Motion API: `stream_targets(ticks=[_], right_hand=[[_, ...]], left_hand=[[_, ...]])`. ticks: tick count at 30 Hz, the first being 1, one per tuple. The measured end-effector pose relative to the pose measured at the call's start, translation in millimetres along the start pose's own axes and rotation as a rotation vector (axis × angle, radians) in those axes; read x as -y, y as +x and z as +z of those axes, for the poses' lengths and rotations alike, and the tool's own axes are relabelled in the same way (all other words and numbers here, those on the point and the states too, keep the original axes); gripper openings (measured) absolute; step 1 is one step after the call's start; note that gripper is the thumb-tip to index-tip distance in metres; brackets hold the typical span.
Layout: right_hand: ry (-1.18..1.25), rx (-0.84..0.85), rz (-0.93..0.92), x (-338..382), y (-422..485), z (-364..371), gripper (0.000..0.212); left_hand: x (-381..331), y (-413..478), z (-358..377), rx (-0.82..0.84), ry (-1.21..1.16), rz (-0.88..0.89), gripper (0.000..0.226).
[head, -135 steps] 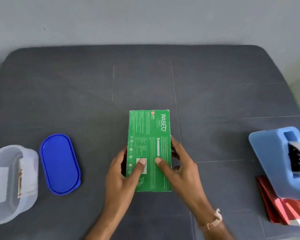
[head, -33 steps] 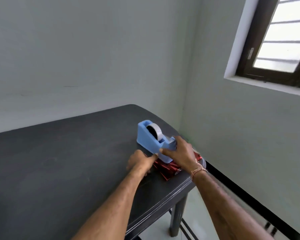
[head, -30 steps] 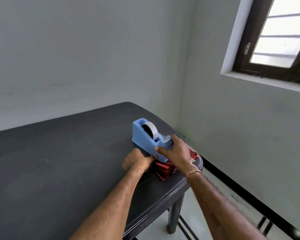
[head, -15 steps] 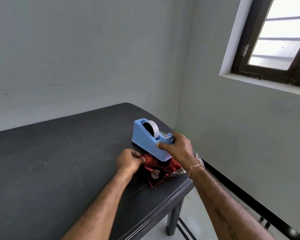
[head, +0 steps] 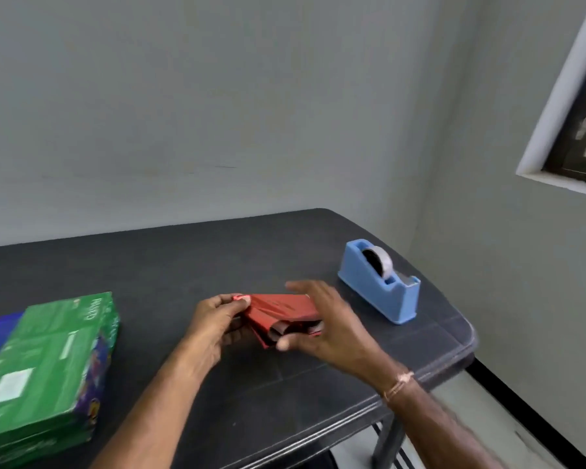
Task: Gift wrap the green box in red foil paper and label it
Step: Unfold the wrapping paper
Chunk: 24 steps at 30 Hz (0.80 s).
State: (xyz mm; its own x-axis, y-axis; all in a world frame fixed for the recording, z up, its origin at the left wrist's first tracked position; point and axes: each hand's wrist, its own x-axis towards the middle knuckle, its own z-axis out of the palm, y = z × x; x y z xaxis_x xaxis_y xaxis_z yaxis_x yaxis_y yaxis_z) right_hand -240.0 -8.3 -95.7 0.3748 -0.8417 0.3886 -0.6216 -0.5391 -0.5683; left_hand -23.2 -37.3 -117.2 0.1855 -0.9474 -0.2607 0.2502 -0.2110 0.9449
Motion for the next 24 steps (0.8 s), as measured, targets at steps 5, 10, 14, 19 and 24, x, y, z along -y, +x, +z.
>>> stream_targets(ticks=[5,10,14,19,24], right_hand=[[0.086,0.086,-0.006,31.3,20.9,44.1,0.042],[0.254,0.101,0.103,39.7,34.9,51.2,0.008],[0.455,0.240,0.220,42.3,41.6,50.8,0.012],[0.270,0.212,0.160,50.0,68.7,28.6,0.009],[0.107,0.078,0.048,65.1,123.5,13.4,0.015]], left_hand=[[-6.8,-16.4,-29.7,-0.046,0.007,0.100,0.013],[-2.9,-18.9,-55.4,-0.036,0.048,0.154,0.022],[1.8,-19.9,-64.2,-0.009,0.112,0.197,0.025],[-4.8,-31.6,-72.2,0.116,0.438,0.379,0.040],[-20.2,-23.7,-59.4,0.081,0.291,0.383,0.014]])
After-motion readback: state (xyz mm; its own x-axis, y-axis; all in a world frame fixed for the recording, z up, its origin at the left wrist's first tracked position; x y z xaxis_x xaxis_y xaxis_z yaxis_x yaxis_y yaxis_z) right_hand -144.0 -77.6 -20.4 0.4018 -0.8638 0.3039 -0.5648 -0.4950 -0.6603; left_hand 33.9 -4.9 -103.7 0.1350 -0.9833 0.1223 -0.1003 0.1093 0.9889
